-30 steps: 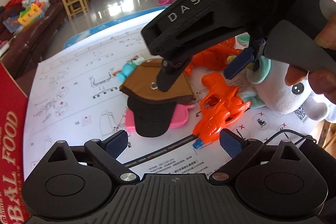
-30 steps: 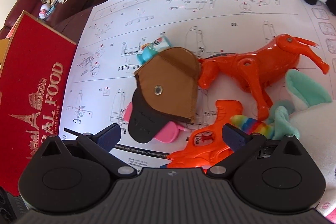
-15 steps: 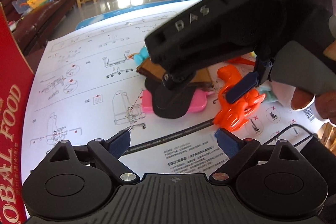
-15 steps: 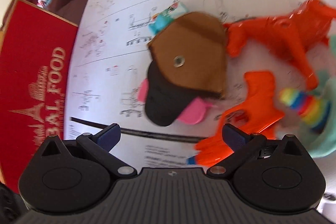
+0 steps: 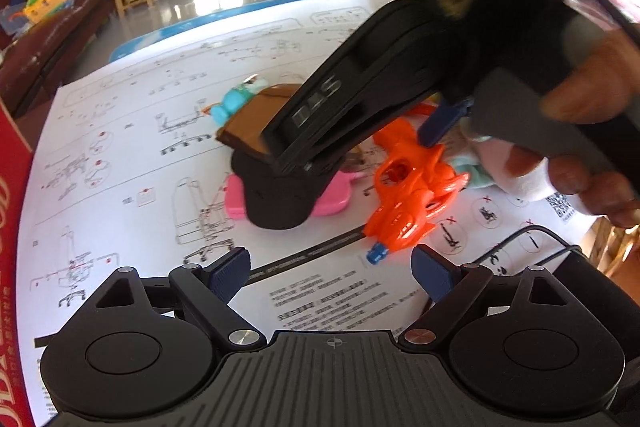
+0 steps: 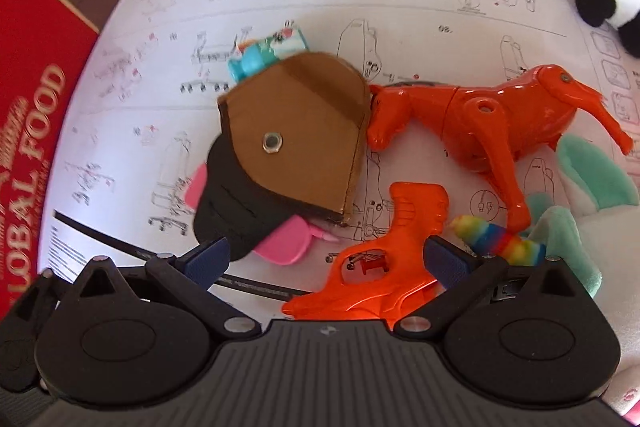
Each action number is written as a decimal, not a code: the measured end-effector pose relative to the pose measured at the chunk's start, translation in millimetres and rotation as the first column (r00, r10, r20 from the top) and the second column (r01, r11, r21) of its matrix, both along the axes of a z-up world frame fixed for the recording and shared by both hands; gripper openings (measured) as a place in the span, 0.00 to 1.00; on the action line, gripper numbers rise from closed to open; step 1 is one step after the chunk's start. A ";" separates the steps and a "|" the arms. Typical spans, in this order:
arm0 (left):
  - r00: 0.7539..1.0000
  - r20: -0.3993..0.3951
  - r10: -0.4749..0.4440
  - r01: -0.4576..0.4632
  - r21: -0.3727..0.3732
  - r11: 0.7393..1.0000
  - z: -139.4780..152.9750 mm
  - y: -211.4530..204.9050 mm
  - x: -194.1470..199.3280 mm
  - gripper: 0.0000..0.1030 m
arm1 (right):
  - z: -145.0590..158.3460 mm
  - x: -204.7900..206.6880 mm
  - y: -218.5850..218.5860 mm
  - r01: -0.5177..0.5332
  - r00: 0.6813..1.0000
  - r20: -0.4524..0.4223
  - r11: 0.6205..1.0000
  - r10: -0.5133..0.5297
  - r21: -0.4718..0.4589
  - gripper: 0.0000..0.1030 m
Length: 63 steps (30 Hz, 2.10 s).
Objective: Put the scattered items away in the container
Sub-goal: 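Close the left gripper on the orange toy gun while the right gripper grips it too, then lift the orange toy gun off the sheet with both grippers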
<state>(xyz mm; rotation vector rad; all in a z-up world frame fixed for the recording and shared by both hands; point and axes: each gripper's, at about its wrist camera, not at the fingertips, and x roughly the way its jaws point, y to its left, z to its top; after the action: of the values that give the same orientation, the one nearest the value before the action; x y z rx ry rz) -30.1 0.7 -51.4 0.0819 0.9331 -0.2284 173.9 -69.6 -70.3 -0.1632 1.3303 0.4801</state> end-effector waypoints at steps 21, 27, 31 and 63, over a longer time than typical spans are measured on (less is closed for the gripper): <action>0.992 -0.030 -0.123 0.121 -0.067 0.990 -12.6 -16.4 19.0 0.74 | 0.3 5.0 -1.4 -0.011 0.999 -0.040 1.000 0.010 -0.004 0.99; 0.979 -0.048 -0.200 0.197 -0.069 0.978 -23.4 -40.8 32.5 0.63 | -4.3 13.8 7.6 -0.077 0.993 -0.092 0.994 0.070 -0.072 1.00; 0.976 -0.065 -0.209 0.205 -0.070 0.976 -32.5 -46.9 38.6 0.57 | -11.4 20.0 5.1 -0.067 0.987 -0.153 0.995 0.054 -0.078 1.00; 0.994 -0.108 0.028 -0.056 -0.264 0.963 -29.1 40.2 -7.9 0.50 | -12.6 -21.3 -30.2 0.116 0.979 -0.197 0.943 -0.056 0.312 0.63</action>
<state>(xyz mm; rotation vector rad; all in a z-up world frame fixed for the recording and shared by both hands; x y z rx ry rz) -38.0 40.9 -80.5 -0.1998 0.9981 -0.3195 152.6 -99.8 -82.9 0.2156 1.4139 0.6429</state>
